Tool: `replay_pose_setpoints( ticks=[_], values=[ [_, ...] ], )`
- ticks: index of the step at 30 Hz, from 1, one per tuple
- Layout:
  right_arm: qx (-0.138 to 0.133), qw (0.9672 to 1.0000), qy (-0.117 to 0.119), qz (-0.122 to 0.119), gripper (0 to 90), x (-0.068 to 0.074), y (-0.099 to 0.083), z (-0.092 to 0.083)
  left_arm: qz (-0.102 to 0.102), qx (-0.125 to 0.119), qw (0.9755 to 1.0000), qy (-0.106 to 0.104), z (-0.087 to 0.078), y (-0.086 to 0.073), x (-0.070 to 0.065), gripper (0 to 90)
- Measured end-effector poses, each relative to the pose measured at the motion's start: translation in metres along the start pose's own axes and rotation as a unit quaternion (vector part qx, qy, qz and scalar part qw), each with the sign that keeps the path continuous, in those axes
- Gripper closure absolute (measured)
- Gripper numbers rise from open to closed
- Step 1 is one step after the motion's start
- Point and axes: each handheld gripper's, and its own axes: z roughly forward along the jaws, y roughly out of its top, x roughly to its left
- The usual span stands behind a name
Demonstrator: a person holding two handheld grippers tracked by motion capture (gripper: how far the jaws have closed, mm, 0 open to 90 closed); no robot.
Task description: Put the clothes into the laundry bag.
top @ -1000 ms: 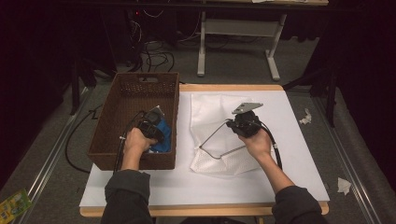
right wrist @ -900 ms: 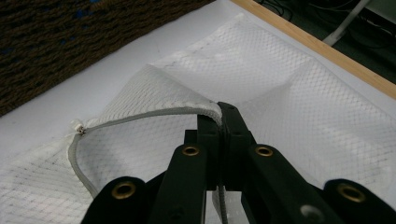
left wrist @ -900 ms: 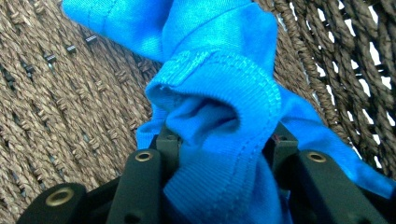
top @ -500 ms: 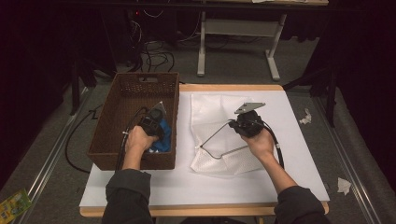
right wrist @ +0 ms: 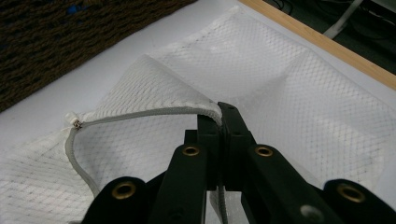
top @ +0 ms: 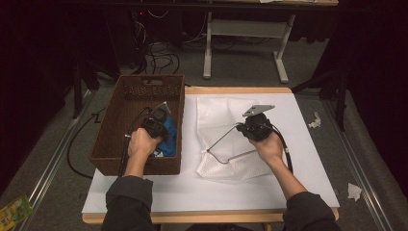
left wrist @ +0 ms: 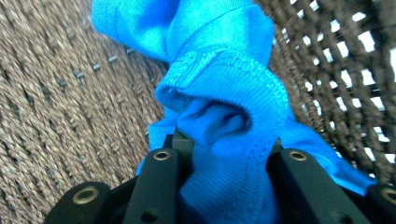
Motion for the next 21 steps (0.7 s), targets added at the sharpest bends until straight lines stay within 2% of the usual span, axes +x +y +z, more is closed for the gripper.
replay_pose_setpoints(
  ticks=[4,7,12,14,21],
  values=[
    [0.001,0.9999,0.002,0.01,89.4,-0.002,0.0,0.001,0.006,-0.018,0.9998,0.001,-0.007,-0.001,0.0,70.5],
    [0.001,1.0,0.002,0.006,89.4,-0.002,0.0,0.001,0.013,-0.028,0.9995,0.004,-0.013,-0.002,-0.002,70.6],
    [0.002,1.0,-0.001,0.004,89.4,-0.001,0.0,0.002,0.036,-0.044,0.9982,0.017,-0.022,-0.004,-0.01,70.6],
    [0.003,1.0,-0.002,0.002,89.4,-0.001,0.0,0.001,0.036,-0.051,0.998,0.011,-0.027,-0.006,-0.01,70.6],
    [0.002,1.0,0.0,0.002,89.4,-0.001,-0.001,0.002,0.035,-0.075,0.9965,0.012,-0.041,-0.013,-0.005,70.7]
  ],
)
